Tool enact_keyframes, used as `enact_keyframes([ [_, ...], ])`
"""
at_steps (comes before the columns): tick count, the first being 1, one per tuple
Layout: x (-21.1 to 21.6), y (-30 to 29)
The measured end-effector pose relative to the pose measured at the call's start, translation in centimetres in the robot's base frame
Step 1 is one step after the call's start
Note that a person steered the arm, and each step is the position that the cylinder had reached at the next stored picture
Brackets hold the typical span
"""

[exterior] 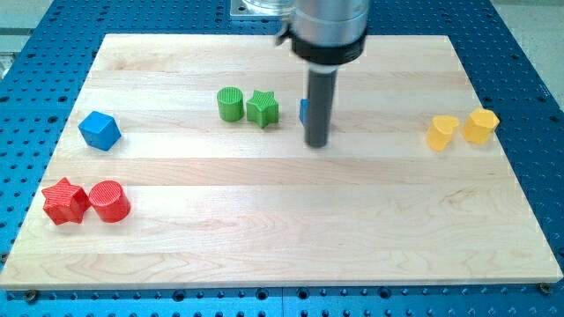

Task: Push the green blocks and the triangle diagonally to each other

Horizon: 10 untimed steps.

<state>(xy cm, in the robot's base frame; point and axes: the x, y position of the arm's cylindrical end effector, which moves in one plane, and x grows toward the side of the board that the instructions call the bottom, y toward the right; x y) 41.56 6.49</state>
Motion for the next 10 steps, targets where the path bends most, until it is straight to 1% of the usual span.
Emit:
enact_keyframes([
  [2, -2.5, 2.3],
  [3, -2.6, -0.6],
  [4, -4.3, -0.9],
  [5, -7.5, -0.9],
  [6, -5.6, -1.8],
  [7, -1.8, -1.8],
  [8, -1.7, -2.5],
  [9, -0.2, -8.7],
  [10, 1.0, -7.1],
])
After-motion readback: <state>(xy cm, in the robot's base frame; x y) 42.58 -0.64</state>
